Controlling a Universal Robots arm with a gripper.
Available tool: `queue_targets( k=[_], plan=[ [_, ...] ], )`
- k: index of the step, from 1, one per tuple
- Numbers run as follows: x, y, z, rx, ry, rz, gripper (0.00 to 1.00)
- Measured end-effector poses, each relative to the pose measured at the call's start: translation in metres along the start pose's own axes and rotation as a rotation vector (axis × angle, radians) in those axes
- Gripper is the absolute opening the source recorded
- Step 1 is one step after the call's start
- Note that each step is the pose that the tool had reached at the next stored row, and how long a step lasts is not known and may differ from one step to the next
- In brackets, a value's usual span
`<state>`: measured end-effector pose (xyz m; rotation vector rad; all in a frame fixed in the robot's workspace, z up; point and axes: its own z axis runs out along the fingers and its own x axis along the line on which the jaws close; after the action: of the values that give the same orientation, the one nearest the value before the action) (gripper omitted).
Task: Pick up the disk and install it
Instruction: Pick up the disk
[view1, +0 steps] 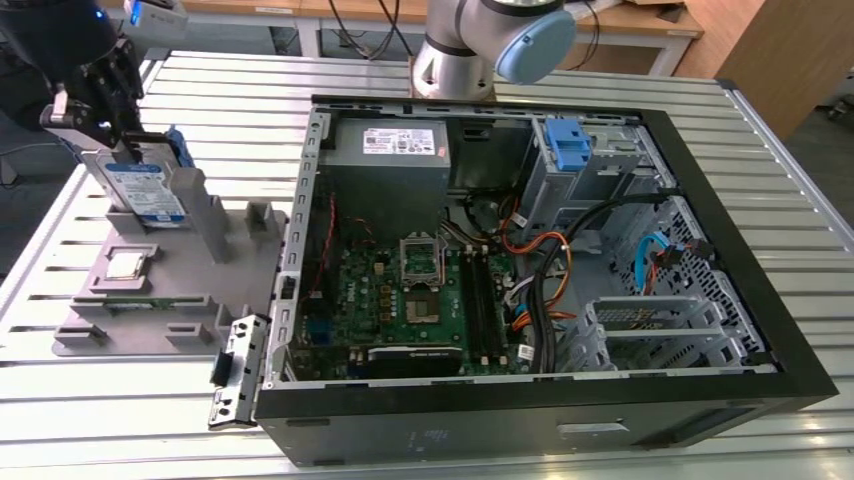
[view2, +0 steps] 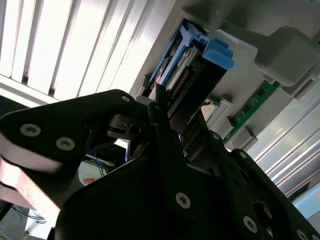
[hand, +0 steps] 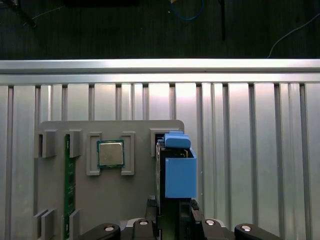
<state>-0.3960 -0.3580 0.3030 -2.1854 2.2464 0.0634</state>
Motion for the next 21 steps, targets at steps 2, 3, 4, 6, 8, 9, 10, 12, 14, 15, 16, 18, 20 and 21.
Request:
queue_targets(
  k=[2, 3, 4, 6, 8, 9, 10, 12, 14, 15, 16, 18, 20, 21],
  plan=[
    [-0.0001, 0.0, -0.0013, -0.0001, 0.0001, 0.0, 0.35],
    [-0.0001, 0.0, -0.0022, 0.0001, -0.0001, 0.0, 0.35],
    [-0.0001, 0.0001, -0.0033, 0.0001, 0.0, 0.0, 0.35],
    [-0.0002, 0.0001, -0.0052, 0.0002, -0.0001, 0.0, 0.35],
    [-0.0003, 0.0002, -0.0077, 0.0002, -0.0001, 0.0, 0.35],
    [-0.0003, 0.0002, -0.0093, 0.0002, -0.0001, 0.0, 0.35],
    [-0.0004, 0.0002, -0.0109, 0.0002, -0.0001, 0.0, 0.35],
    [-0.0004, 0.0002, -0.0116, 0.0004, -0.0002, 0.0, 0.35],
    [-0.0004, 0.0002, -0.0117, 0.0003, -0.0001, 0.0, 0.35],
    [-0.0004, 0.0002, -0.0117, 0.0003, -0.0001, 0.0, 0.35],
    [-0.0004, 0.0003, -0.0117, 0.0003, -0.0001, 0.0, 0.35],
    [-0.0004, 0.0002, -0.0117, 0.0003, -0.0001, 0.0, 0.35],
    [-0.0004, 0.0002, -0.0117, 0.0004, -0.0001, 0.0, 0.35],
    [-0.0004, 0.0002, -0.0117, 0.0004, -0.0001, 0.0, 0.35]
  ],
)
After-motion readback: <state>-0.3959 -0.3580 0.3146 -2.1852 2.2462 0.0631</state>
